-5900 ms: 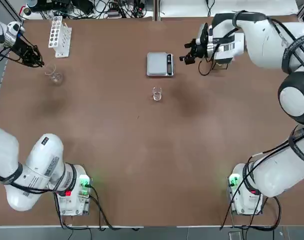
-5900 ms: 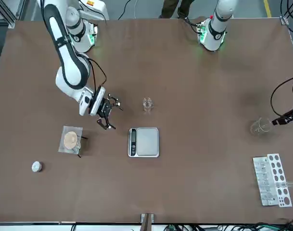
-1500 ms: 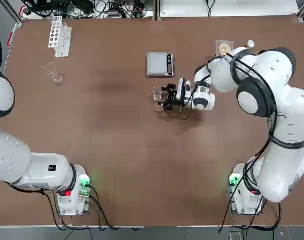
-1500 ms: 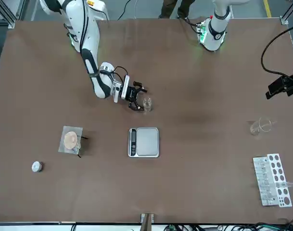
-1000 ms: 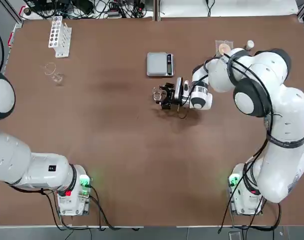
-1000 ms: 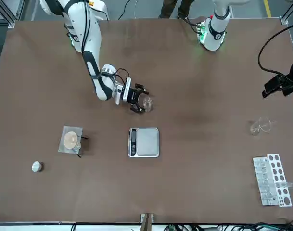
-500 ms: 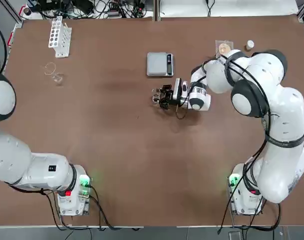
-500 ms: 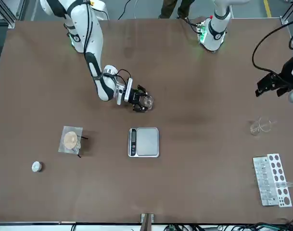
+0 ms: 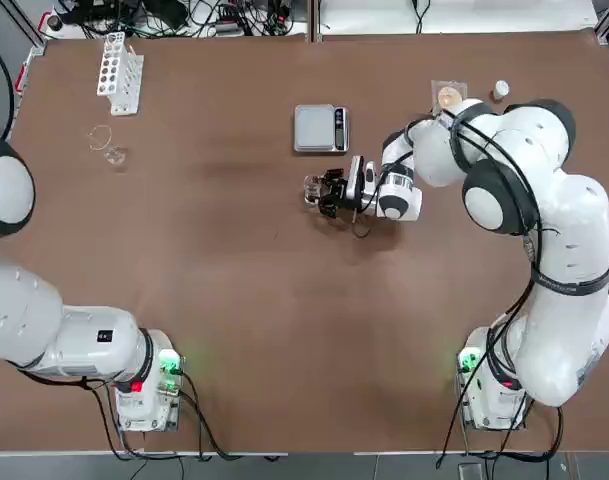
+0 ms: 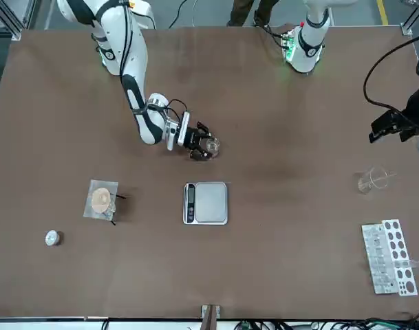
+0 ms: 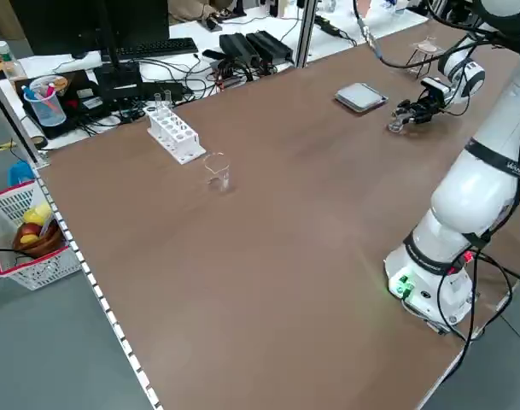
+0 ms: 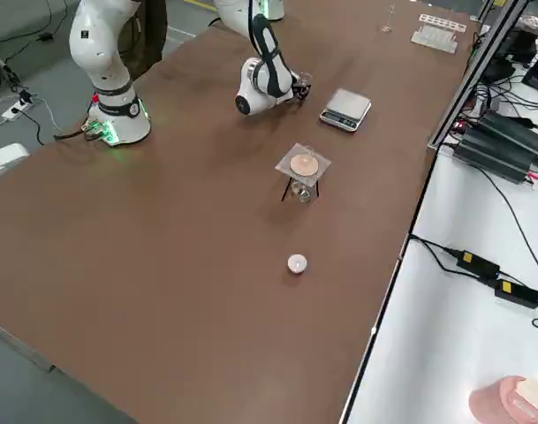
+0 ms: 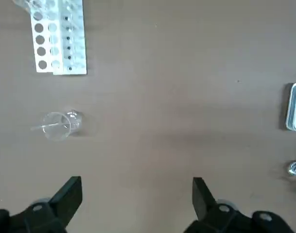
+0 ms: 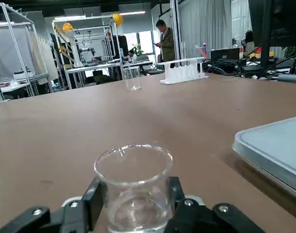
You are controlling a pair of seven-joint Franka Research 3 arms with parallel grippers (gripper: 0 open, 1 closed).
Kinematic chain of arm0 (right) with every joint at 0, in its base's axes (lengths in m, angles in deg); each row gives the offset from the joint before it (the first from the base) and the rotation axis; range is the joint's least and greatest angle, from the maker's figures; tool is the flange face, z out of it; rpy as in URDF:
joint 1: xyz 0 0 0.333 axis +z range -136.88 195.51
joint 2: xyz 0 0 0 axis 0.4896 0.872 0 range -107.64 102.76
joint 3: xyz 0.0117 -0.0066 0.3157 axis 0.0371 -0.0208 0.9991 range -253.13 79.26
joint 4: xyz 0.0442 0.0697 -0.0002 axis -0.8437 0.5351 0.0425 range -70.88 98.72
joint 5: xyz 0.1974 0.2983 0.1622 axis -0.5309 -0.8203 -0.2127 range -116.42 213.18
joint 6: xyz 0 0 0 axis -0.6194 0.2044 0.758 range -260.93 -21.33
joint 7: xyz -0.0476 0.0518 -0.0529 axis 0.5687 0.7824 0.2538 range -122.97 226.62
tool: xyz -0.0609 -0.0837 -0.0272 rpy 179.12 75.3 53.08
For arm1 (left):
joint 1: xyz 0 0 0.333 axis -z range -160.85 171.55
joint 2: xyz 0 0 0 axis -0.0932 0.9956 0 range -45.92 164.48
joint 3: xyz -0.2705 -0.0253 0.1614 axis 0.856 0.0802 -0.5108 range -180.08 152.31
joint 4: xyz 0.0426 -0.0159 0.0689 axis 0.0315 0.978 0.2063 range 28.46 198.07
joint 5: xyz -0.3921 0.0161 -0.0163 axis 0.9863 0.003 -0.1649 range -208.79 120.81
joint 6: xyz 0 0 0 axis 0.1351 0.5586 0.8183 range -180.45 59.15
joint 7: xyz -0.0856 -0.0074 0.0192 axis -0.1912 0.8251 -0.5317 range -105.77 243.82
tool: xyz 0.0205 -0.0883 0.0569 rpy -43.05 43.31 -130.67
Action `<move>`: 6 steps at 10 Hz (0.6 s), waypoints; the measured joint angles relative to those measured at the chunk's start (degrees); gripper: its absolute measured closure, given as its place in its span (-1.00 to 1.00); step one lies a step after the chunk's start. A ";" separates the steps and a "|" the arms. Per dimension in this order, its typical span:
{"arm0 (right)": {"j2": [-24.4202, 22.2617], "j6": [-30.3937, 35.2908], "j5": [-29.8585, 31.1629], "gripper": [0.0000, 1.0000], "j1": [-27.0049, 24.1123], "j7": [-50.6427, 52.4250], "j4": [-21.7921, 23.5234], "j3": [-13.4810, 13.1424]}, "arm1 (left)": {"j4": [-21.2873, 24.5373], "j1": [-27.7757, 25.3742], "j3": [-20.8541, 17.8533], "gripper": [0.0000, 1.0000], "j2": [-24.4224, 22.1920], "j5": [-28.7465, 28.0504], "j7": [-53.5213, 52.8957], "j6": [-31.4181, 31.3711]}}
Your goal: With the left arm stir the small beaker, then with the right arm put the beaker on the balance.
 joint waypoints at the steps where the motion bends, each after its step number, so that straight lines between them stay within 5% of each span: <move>1: 0.00 0.01 -0.34 -0.18 -0.41 -0.45 -0.20 0.30 | -0.28 -0.05 0.12 -1.00 0.00 -0.25 0.00 0.00; 6: -4.87 0.13 -0.53 -0.17 -4.06 -2.72 -1.16 1.12 | -0.31 -1.35 0.00 -1.00 0.05 -0.36 -0.04 -1.07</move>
